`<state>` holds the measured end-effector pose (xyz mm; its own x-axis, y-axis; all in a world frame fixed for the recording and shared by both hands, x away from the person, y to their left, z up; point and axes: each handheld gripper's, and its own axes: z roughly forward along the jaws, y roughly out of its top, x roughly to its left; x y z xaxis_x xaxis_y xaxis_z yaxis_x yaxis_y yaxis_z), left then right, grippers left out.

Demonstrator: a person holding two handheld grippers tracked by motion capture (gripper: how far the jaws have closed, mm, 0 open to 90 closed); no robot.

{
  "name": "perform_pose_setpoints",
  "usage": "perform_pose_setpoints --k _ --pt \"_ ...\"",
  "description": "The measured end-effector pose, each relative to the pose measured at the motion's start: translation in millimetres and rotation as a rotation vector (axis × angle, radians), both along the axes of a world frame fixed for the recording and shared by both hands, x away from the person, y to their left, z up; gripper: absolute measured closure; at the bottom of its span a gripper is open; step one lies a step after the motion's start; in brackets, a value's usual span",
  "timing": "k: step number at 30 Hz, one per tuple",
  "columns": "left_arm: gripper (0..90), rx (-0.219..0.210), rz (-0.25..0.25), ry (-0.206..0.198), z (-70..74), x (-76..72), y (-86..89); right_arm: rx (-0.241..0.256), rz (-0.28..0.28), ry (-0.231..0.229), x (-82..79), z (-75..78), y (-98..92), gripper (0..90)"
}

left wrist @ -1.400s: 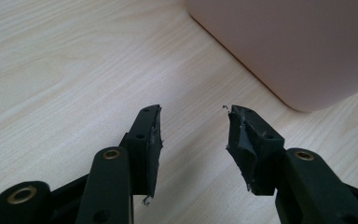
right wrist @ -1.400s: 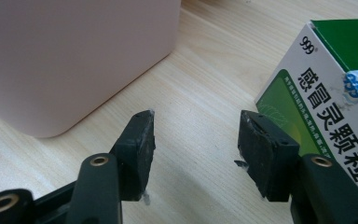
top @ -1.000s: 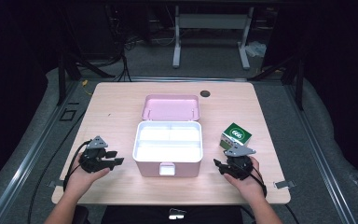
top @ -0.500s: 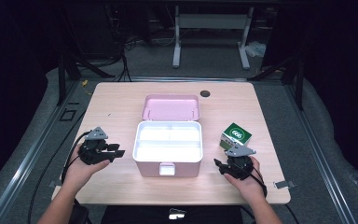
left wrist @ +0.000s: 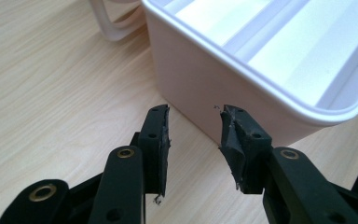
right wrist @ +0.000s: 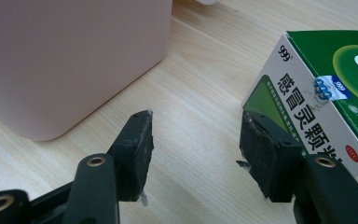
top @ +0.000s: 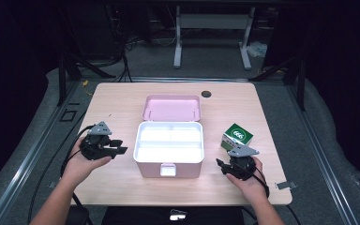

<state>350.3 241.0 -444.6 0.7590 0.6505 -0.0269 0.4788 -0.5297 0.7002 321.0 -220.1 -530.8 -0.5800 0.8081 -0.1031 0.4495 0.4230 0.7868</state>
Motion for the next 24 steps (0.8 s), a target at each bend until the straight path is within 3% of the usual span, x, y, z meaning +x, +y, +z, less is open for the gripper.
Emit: perform_pose_setpoints --k 12,19,24 --pt "63.8 0.094 -0.073 -0.009 22.5 6.8 -19.9 -0.015 0.006 0.004 0.0 -0.5 0.7 44.0" --pt "65.3 0.169 -0.136 -0.003 31.6 9.9 -39.7 -0.012 0.013 0.006 0.1 -1.1 1.6 44.0" --pt "65.6 0.201 -0.175 -0.007 37.7 14.1 -53.2 -0.016 0.018 0.009 0.1 -1.5 2.1 44.0"
